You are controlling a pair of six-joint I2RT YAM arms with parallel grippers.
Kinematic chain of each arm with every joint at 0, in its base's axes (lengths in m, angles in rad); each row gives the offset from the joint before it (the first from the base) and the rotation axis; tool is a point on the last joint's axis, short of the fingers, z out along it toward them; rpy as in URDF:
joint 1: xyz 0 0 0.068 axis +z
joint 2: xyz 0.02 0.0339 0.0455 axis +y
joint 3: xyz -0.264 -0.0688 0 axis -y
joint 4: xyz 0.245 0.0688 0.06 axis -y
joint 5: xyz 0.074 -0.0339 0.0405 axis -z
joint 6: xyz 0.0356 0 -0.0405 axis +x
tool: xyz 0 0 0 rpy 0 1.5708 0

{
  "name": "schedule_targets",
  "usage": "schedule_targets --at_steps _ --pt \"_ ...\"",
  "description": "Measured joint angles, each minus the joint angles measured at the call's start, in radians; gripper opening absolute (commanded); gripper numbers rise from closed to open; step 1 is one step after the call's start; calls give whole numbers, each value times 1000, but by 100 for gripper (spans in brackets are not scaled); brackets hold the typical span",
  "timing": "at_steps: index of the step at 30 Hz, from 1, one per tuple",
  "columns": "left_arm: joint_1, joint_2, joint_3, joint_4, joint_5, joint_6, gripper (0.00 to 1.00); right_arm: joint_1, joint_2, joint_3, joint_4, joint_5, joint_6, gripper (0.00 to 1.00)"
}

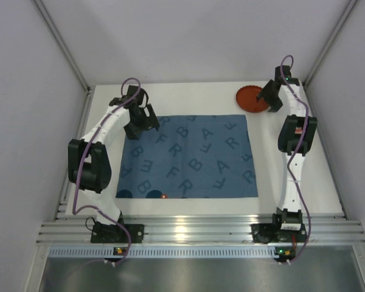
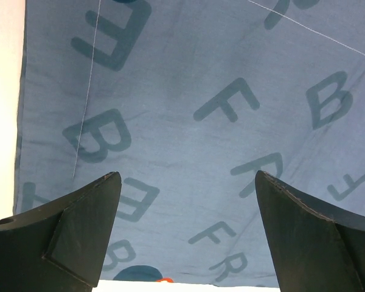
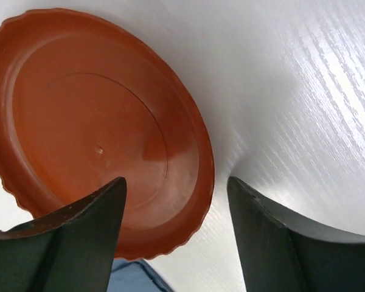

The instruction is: Set the dinner table for one person

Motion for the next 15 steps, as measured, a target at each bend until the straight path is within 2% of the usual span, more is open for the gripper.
schedule_targets --at_steps 1,2,5,6,8,9,15 --pt "0 2 3 -3 0 -3 96 0 9 9 3 2 0 63" --pt "0 6 10 -7 -2 -6 96 0 19 24 2 3 1 51" --pt "0 30 38 -14 -7 -14 96 0 37 39 14 5 -6 38" --pt "0 39 46 -16 -8 -15 96 0 39 43 20 3 -12 28" --pt "0 51 57 -20 -14 -17 96 0 47 43 32 1 -21 17" --pt "0 56 61 -23 -14 -17 96 0 48 44 40 -1 -25 0" --pt "0 63 80 -33 -18 -16 96 0 50 32 97 -20 -48 0"
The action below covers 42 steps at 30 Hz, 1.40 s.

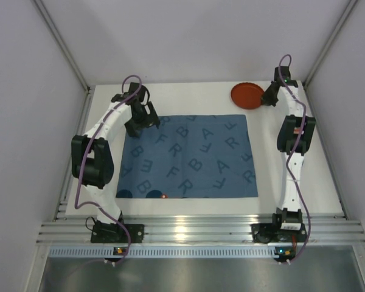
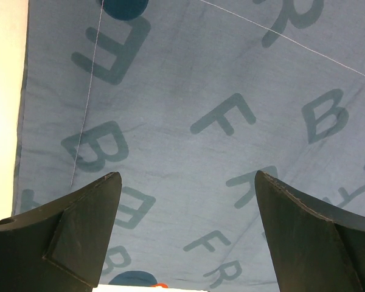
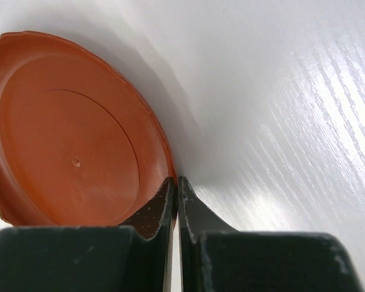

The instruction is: Set the dinner table for one person

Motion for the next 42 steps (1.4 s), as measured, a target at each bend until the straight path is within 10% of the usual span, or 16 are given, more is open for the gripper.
schedule_targets --at_steps 9,21,31,32,33,36,42 --pt "0 0 0 0 0 22 97 7 -171 -155 53 -105 -2 0" --pt "0 -97 -158 44 15 94 98 188 -680 -856 176 -141 -5 0" --pt "0 -169 -229 65 15 151 98 281 -723 -1114 193 -91 16 2" --pt "0 -171 -230 66 15 156 98 281 -723 -1108 198 -83 16 11" --pt "0 -174 -231 67 15 159 98 281 -722 -1101 203 -73 19 51" --pt "1 -182 -234 70 15 167 98 279 -718 -1070 204 -46 19 99" --pt "3 -197 -248 77 15 177 98 269 -732 -977 146 -24 -45 100"
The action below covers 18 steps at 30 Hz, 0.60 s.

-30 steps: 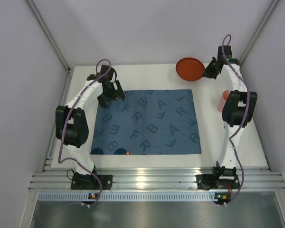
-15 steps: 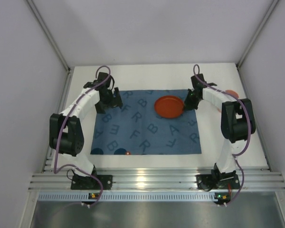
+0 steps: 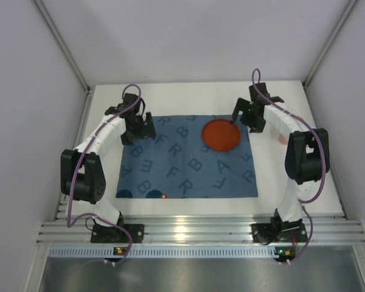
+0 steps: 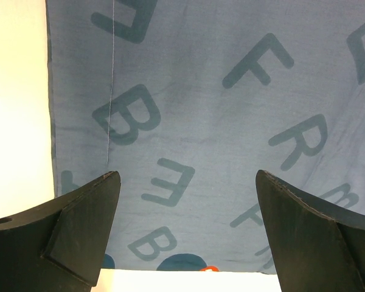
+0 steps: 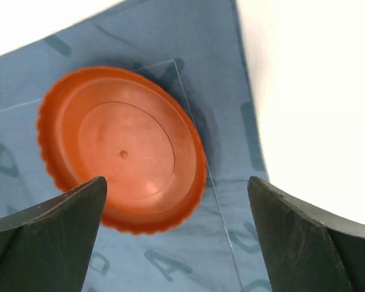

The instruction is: Set the dinner table for one person

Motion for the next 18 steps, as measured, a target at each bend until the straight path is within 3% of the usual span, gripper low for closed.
schedule_targets --at_steps 5,11,13,18 --pt "2 -11 -27 23 8 2 98 -103 -180 14 -55 -4 -52 100" --pt "2 -11 -58 42 32 1 98 -476 -445 -24 -62 50 -62 100" --pt "2 -11 -59 43 45 1 98 -543 -476 -65 -81 84 -60 100" --pt "2 -12 -59 45 67 2 98 -579 -423 -138 -137 99 -60 100"
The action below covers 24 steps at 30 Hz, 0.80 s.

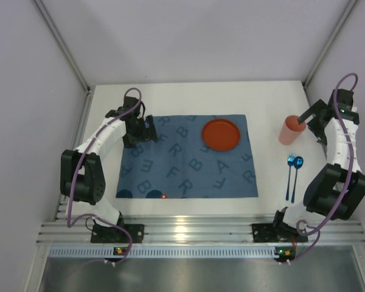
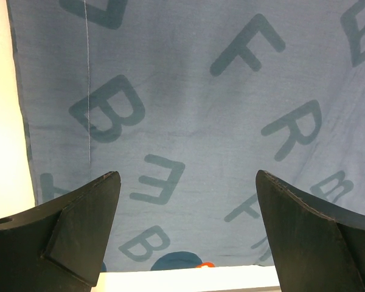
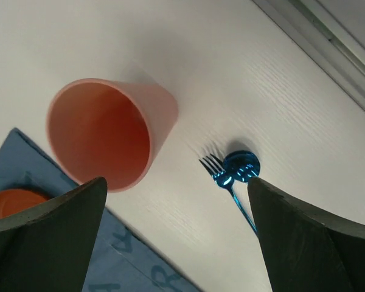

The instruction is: Set the dinner table for one person

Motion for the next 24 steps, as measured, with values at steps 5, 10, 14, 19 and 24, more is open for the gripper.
schedule_targets --at_steps 5,10,14,19,24 --pt "0 -12 -8 1 11 6 98 -40 108 -31 12 -21 0 100" --pt "0 -26 -21 1 15 7 98 -56 182 -43 72 -61 6 100" --pt "0 -34 -22 2 14 7 98 -54 238 -42 119 -94 14 57" --pt "0 -38 -22 2 13 7 98 -30 290 -34 134 -110 5 0" --pt "0 -38 -17 -6 -11 11 98 52 298 77 71 -66 -3 0"
